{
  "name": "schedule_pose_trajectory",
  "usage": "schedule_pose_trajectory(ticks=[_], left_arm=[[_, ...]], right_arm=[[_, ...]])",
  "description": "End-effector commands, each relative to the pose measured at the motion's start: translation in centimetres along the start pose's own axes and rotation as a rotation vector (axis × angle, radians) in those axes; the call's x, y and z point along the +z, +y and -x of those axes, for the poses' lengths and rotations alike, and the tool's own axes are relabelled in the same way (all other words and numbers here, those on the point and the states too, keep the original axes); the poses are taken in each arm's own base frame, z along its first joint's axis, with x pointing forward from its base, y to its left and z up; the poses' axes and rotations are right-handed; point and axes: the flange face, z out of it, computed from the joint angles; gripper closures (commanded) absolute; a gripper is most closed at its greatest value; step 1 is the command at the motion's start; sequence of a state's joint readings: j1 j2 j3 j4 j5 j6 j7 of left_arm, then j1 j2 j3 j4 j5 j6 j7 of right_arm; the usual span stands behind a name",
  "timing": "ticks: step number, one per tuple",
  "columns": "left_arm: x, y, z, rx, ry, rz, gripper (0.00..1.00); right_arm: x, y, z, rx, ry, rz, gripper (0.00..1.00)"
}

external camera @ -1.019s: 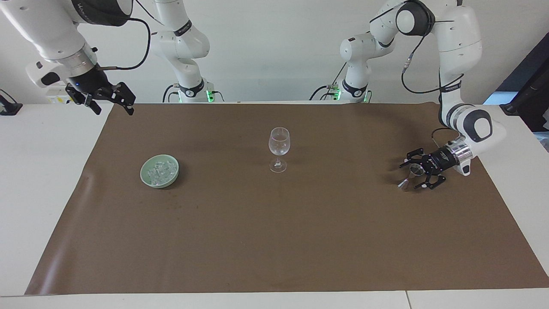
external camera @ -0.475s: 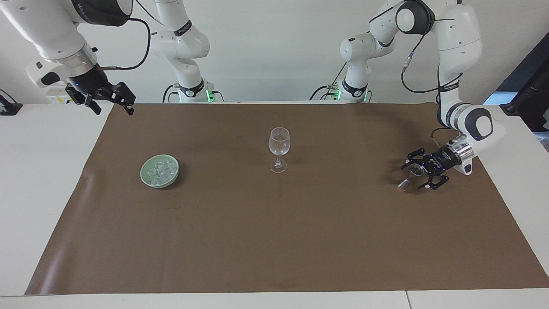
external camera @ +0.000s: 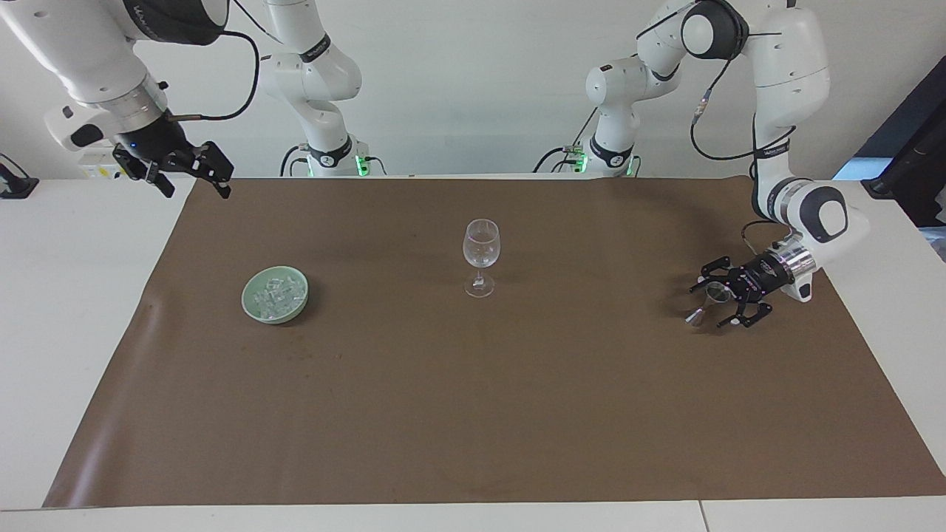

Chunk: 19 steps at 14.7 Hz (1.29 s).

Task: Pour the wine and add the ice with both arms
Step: 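Lift the jigger with the left gripper and carry it toward the glass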

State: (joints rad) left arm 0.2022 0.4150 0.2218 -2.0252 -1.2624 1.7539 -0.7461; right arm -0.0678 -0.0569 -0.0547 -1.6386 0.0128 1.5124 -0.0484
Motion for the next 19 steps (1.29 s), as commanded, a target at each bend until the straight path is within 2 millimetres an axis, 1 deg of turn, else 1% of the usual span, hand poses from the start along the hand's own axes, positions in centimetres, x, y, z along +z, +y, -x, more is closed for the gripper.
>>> schedule_pose_trajectory(ticks=[1, 4, 5, 8, 10, 11, 13, 14, 15, 16, 19], left_arm=[[0.0, -0.7, 0.1, 0.001, 0.005, 0.031, 0.05], [0.1, -0.6, 0.0, 0.0, 0.015, 0.036, 0.06], [0.6, -0.6, 0.3, 0.005, 0.016, 0.028, 0.06], [0.6, -0.6, 0.3, 0.005, 0.016, 0.028, 0.07], [0.6, -0.6, 0.3, 0.005, 0.016, 0.028, 0.11], [0.5, -0.5, 0.2, 0.004, 0.017, 0.029, 0.2], [0.5, -0.6, 0.2, 0.003, 0.016, 0.029, 0.6], [0.2, -0.5, 0.2, 0.003, 0.016, 0.033, 0.77], [0.0, -0.5, 0.1, -0.001, 0.014, 0.036, 0.9], [-0.3, -0.5, 0.0, -0.004, 0.015, 0.04, 1.0], [-0.6, -0.6, -0.2, -0.01, 0.015, 0.046, 1.0]], right_arm=[[0.0, 0.2, 0.3, 0.004, -0.001, -0.002, 0.0], [0.0, 0.2, 0.3, 0.004, -0.003, -0.002, 0.0], [0.0, 0.2, 0.3, 0.004, -0.003, -0.002, 0.0], [0.0, 0.2, 0.3, 0.004, -0.003, -0.002, 0.0], [0.0, 0.2, 0.3, 0.004, -0.001, -0.002, 0.0], [0.0, 0.2, 0.3, 0.004, -0.001, -0.002, 0.0], [0.0, 0.2, 0.3, 0.004, -0.001, -0.002, 0.0], [0.0, 0.2, 0.3, 0.004, -0.003, -0.002, 0.0], [0.0, 0.2, 0.3, 0.004, -0.003, -0.002, 0.0], [0.0, 0.2, 0.3, 0.004, -0.001, -0.002, 0.0], [0.0, 0.2, 0.3, 0.004, -0.001, -0.002, 0.0]])
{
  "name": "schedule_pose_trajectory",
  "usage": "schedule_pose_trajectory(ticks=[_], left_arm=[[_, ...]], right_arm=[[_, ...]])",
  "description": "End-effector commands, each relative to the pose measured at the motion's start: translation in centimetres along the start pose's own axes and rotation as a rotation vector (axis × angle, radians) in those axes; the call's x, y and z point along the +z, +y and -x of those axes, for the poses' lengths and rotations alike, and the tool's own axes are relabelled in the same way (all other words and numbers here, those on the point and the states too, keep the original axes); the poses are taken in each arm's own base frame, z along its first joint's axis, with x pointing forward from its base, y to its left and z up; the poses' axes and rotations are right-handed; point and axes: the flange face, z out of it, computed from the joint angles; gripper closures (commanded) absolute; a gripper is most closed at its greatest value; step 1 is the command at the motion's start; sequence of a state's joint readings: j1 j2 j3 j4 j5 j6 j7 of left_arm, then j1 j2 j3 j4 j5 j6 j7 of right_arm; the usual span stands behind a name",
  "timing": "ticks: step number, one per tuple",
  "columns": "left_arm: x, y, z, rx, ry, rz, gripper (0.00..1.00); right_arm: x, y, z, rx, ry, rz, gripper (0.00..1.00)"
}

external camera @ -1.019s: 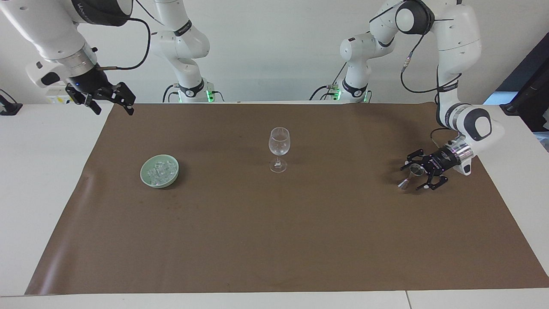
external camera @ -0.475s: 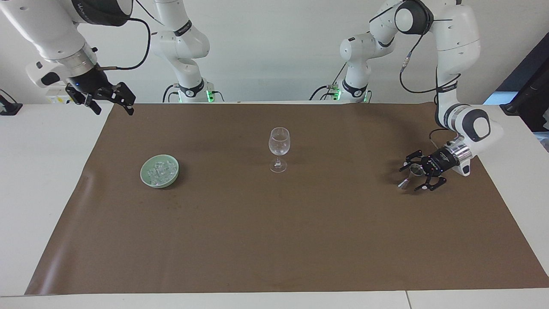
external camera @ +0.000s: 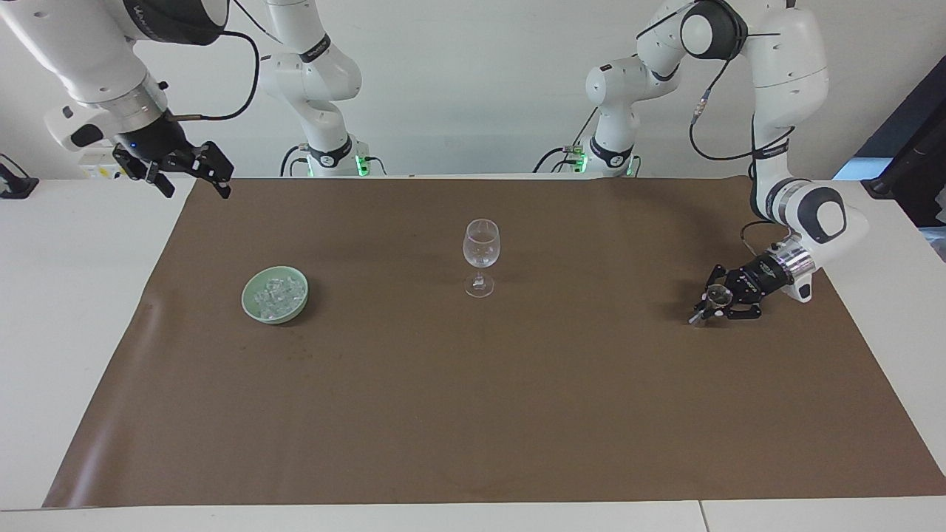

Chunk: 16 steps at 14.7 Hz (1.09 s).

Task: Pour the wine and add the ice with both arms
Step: 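Lift the jigger with the left gripper and carry it toward the glass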

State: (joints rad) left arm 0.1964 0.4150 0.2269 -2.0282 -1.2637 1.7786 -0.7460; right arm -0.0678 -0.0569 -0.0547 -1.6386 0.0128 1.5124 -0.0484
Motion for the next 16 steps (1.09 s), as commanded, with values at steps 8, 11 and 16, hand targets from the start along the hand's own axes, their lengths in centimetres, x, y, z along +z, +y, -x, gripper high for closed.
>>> schedule_pose_trajectory(ticks=[8, 11, 16], left_arm=[[-0.3, -1.4, 2.4, 0.015, -0.029, 0.013, 1.0], [-0.9, -2.5, 5.6, 0.034, -0.105, -0.032, 1.0], [0.8, -4.8, 14.6, 0.019, -0.078, -0.122, 1.0]], right_arm=[[0.0, 0.2, 0.3, 0.004, -0.003, -0.002, 0.0], [0.0, 0.2, 0.3, 0.004, -0.001, -0.002, 0.0], [0.0, 0.2, 0.3, 0.004, -0.003, -0.002, 0.0]])
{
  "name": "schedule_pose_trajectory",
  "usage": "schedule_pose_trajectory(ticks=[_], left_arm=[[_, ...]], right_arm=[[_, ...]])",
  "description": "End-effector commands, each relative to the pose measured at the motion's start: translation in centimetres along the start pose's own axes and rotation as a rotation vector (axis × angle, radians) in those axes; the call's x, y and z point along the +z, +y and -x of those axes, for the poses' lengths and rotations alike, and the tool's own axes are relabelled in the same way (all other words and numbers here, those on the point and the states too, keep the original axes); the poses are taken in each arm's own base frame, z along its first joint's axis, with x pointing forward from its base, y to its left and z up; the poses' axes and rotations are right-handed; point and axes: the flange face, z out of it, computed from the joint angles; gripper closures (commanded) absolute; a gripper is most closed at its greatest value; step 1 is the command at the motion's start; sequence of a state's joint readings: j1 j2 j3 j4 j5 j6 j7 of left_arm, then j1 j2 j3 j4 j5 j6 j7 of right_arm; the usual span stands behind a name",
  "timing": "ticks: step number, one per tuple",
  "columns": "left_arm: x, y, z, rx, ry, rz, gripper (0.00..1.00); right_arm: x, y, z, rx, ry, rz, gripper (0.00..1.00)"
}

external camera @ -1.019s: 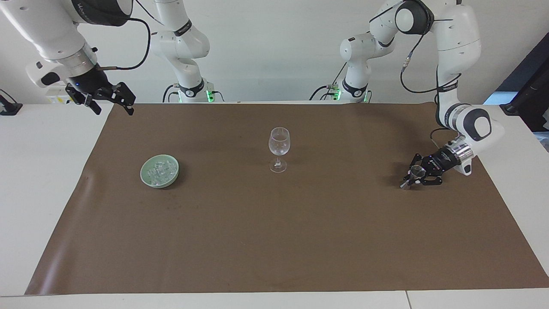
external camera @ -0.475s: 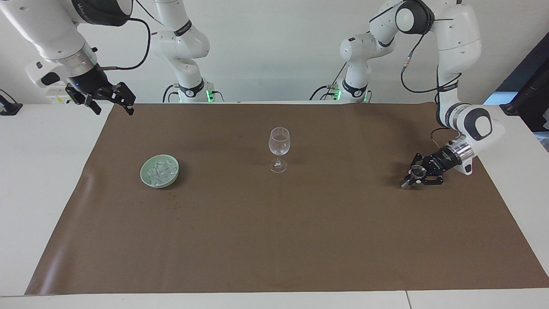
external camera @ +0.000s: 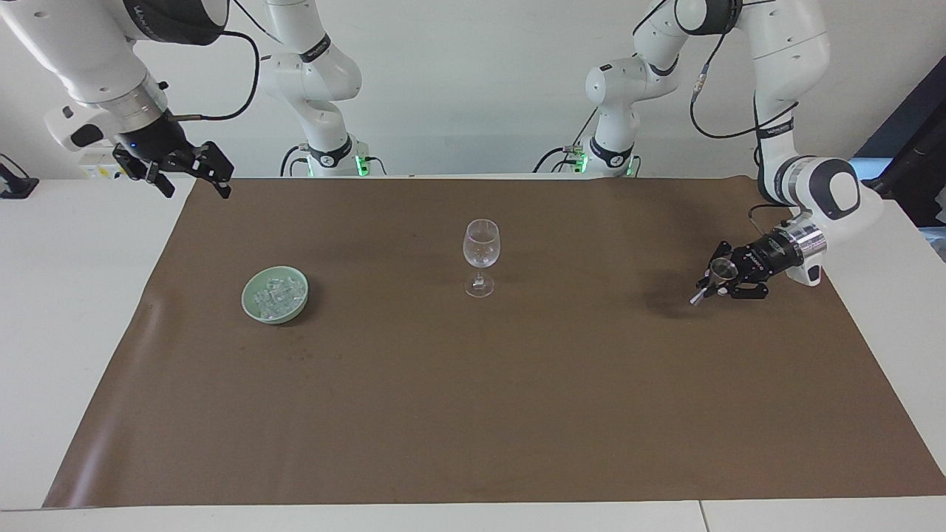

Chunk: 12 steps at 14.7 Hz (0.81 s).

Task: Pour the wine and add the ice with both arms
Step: 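Lift the jigger with the left gripper and carry it toward the glass, then tilt the jigger over the clear glass with the left gripper to pour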

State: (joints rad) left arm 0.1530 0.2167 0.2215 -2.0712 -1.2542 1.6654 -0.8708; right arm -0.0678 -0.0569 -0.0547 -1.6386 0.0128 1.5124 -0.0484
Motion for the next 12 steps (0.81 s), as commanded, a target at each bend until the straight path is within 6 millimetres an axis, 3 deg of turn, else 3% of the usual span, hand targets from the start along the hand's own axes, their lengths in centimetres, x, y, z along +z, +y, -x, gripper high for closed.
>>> schedule_pose_trajectory(ticks=[1, 4, 12], left_arm=[[3.1, -3.0, 5.7, -0.015, 0.031, -0.085, 1.0], [6.6, -4.4, 10.9, 0.012, 0.039, -0.144, 1.0], [18.7, -8.0, 18.6, 0.014, 0.215, -0.213, 1.0]], right_arm=[[0.0, 0.1, 0.3, 0.002, -0.001, -0.001, 0.0], [0.0, 0.1, 0.3, 0.002, -0.003, -0.001, 0.0], [0.0, 0.2, 0.3, 0.004, -0.001, -0.002, 0.0]])
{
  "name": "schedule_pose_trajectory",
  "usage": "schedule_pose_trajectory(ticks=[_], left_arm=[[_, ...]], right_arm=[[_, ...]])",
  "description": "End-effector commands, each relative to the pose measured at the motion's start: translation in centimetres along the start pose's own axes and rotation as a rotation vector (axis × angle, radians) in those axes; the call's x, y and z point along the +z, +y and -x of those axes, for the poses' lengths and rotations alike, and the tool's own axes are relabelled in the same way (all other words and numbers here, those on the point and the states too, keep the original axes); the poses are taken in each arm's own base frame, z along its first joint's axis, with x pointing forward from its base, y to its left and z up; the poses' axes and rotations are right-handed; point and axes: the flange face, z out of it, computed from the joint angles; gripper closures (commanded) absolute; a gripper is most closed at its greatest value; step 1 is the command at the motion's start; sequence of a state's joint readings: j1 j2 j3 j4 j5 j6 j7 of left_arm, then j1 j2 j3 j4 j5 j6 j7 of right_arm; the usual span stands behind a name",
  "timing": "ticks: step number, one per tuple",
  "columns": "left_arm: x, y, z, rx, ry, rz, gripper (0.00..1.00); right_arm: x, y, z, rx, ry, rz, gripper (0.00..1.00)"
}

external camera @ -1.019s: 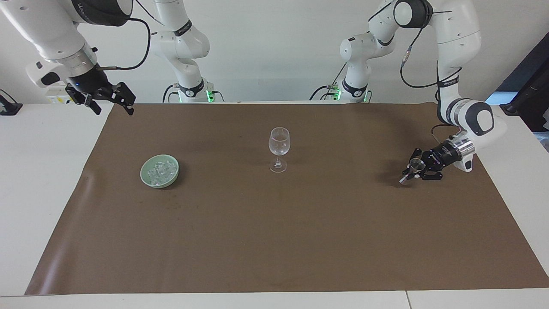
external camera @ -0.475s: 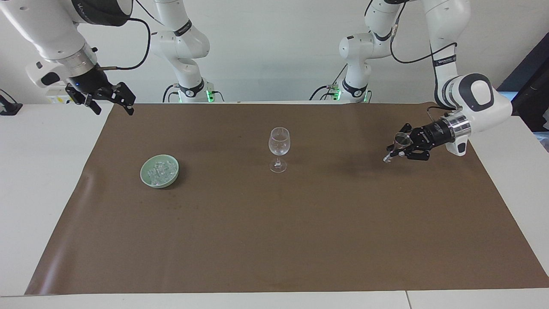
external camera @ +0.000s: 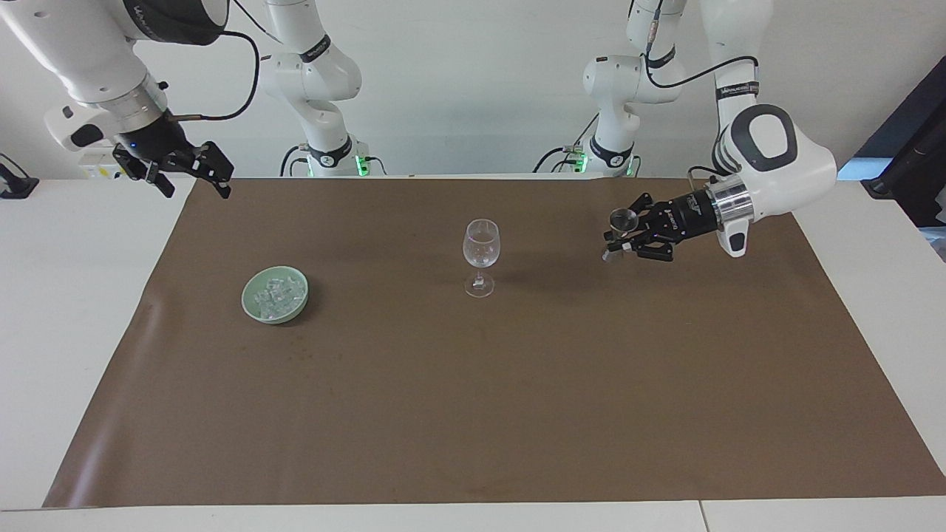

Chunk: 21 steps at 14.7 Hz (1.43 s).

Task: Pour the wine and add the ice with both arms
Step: 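Tilt the jigger over the clear glass with the left gripper to pour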

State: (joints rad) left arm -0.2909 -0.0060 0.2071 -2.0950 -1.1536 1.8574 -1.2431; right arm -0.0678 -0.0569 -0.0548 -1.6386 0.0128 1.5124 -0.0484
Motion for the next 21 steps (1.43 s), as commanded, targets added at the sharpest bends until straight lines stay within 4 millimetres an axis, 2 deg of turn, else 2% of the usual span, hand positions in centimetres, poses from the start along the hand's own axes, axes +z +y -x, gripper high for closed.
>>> schedule_pose_trajectory(ticks=[1, 3, 8, 12, 15, 21], left_arm=[[3.2, -1.2, 2.8, 0.001, 0.084, 0.005, 1.0], [6.3, -2.2, 4.4, 0.018, 0.146, -0.014, 1.0], [9.8, -4.1, 6.5, 0.064, 0.265, -0.056, 1.0], [11.6, -5.2, 7.6, 0.136, 0.35, -0.092, 1.0], [13.6, -5.7, 8.8, 0.148, 0.435, -0.056, 1.0], [15.7, -6.7, 10.3, 0.22, 0.578, -0.058, 1.0]], right_arm=[[0.0, 0.1, 0.3, 0.002, -0.001, -0.001, 0.0], [0.0, 0.2, 0.3, 0.004, -0.001, -0.002, 0.0], [0.0, 0.2, 0.3, 0.004, -0.003, -0.002, 0.0], [0.0, 0.2, 0.3, 0.004, -0.001, -0.002, 0.0], [0.0, 0.2, 0.3, 0.004, -0.001, -0.002, 0.0], [0.0, 0.2, 0.3, 0.004, -0.003, -0.002, 0.0]])
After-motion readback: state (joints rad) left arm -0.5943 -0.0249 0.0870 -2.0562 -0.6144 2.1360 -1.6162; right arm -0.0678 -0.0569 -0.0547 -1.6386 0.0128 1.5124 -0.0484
